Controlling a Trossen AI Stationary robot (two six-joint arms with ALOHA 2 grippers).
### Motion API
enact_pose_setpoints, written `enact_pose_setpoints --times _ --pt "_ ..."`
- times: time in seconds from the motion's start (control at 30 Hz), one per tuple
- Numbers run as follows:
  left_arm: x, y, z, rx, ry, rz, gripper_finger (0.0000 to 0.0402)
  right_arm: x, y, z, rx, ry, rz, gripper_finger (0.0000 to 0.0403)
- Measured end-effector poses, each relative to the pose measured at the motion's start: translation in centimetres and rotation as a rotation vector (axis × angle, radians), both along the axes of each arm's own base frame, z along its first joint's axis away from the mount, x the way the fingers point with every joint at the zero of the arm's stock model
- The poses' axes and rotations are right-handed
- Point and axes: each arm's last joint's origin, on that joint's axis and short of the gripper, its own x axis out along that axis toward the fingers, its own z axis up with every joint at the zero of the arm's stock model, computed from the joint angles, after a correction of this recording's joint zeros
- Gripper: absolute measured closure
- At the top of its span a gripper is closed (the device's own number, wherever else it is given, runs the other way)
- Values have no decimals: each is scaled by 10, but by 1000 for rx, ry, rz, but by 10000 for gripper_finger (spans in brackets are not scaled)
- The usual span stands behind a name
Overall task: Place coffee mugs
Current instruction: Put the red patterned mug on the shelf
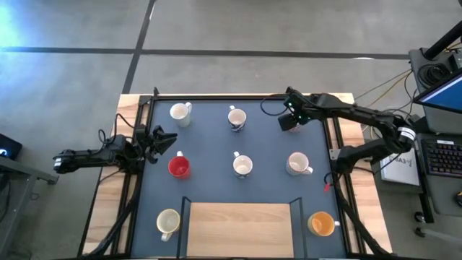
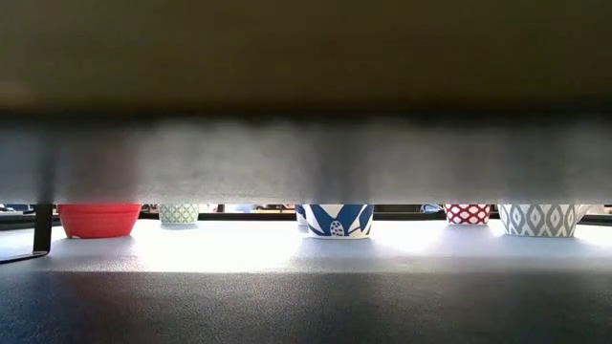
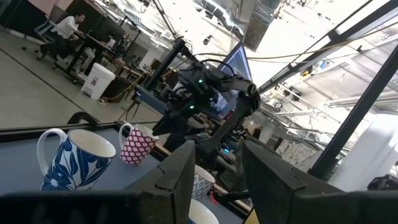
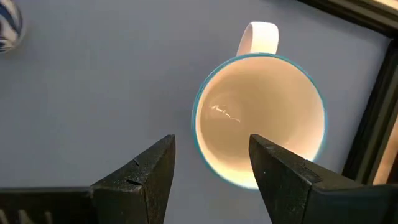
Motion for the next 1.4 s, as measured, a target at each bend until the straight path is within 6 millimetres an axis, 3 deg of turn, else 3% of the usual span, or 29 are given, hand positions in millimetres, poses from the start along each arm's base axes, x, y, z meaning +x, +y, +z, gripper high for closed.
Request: enact_pose_setpoints --times 0.27,0.43,0.57,0.77,0.87,1.1,1.4 --pt "0 0 0 0 0 0 285 17 -18 -25 9 29 -5 210" --pt "0 0 0 0 0 0 285 26 -25 -41 21 68 29 231" --pt "0 0 0 0 0 0 285 29 -27 -52 47 106 47 275" --pt "0 0 0 0 0 0 285 31 -26 -55 104 98 135 379" --pt "0 0 0 0 0 0 285 31 -24 -53 128 74 190 386" --pt "0 0 0 0 0 0 285 29 -3 -36 166 35 358 388" --pt "0 0 0 0 0 1 285 30 48 -9 128 6 544 389"
